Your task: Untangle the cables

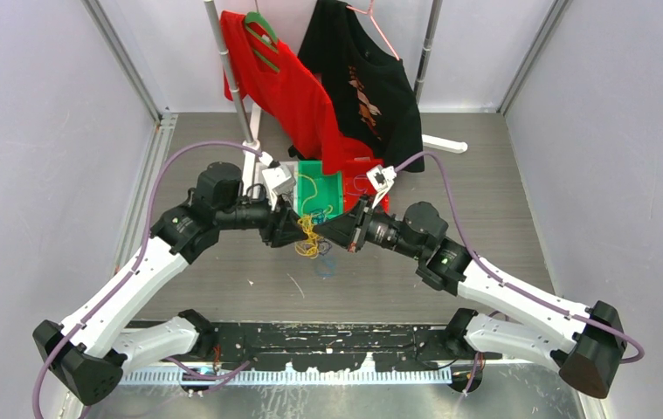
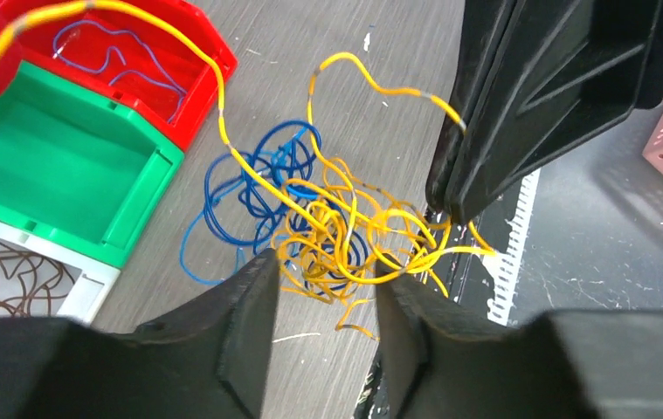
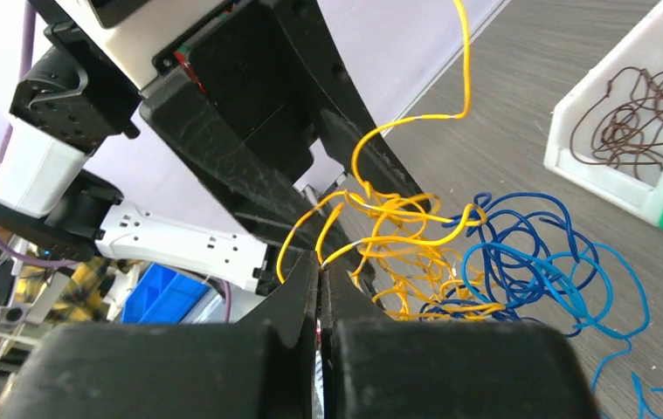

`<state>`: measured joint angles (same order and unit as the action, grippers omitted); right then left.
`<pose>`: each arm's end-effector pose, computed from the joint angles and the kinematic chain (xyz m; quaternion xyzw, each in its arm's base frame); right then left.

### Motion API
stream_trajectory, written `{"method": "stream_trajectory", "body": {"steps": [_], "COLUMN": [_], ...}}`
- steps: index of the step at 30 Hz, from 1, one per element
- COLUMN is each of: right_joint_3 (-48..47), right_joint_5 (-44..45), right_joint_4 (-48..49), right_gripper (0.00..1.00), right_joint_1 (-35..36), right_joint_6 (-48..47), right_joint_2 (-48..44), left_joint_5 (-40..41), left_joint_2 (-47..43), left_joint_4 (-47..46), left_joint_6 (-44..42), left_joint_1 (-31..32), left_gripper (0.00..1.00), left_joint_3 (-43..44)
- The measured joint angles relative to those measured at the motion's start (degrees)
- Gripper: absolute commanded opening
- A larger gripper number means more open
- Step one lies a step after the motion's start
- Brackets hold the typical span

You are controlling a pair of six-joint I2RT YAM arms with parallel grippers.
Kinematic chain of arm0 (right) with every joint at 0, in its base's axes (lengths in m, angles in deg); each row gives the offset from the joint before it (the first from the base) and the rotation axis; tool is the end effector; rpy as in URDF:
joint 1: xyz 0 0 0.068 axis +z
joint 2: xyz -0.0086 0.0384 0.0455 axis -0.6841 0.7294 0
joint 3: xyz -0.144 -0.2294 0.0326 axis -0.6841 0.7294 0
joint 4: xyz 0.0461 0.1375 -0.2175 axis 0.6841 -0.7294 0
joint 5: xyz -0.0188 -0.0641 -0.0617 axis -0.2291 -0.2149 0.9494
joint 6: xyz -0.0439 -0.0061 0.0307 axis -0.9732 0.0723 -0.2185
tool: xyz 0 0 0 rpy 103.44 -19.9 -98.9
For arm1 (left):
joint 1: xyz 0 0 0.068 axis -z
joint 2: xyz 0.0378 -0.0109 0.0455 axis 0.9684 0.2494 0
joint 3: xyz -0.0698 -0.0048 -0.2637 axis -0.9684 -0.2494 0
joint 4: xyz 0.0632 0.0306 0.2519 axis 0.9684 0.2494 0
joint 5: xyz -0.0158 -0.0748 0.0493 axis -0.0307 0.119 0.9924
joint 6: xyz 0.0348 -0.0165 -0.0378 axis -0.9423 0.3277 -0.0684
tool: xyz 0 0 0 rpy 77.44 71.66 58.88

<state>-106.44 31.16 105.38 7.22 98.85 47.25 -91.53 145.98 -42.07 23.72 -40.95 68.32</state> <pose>0.1375 0.1803 0.3317 -0.1391 0.6756 0.5823 0.4303 0.1666 -0.1400 0.3573 0.3923 0.7355 -0.3937 0.3875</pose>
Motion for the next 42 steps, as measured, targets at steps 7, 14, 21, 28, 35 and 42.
{"method": "stream_trajectory", "body": {"steps": [7, 14, 21, 28, 35, 42], "right_joint_3": [0.00, 0.02, -0.24, -0.57, -3.26, -10.03], "right_joint_5": [-1.84, -0.28, 5.86, 15.93, 24.39, 31.45], "right_joint_4": [0.85, -2.38, -13.38, -26.32, -35.85, -43.04], "right_gripper": [0.01, 0.01, 0.01, 0.01, 0.01, 0.01], "right_joint_1": [-0.26, -2.75, -5.68, -7.93, -9.42, -10.25], "right_joint_6": [0.59, -0.76, -5.44, -9.55, -12.85, -16.74], "right_joint_2": [0.70, -2.99, -6.36, -8.26, -11.47, -12.74], "left_joint_5": [-0.39, 2.56, 7.61, 13.11, 15.41, 15.10], "left_joint_2": [0.00, -1.44, -3.28, -4.79, -6.38, -9.25], "left_joint_4": [-2.14, -0.31, 2.99, 6.16, 9.16, 14.47], "left_joint_6": [0.35, -4.09, -9.88, -15.69, -18.69, -24.92], "left_joint_1": [-0.24, -0.24, -0.24, -0.24, -0.24, -0.24], "left_gripper": [0.00, 0.00, 0.00, 0.00, 0.00, 0.00], "left_joint_3": [0.09, 0.13, 3.61, 6.91, 6.43, 2.95]}}
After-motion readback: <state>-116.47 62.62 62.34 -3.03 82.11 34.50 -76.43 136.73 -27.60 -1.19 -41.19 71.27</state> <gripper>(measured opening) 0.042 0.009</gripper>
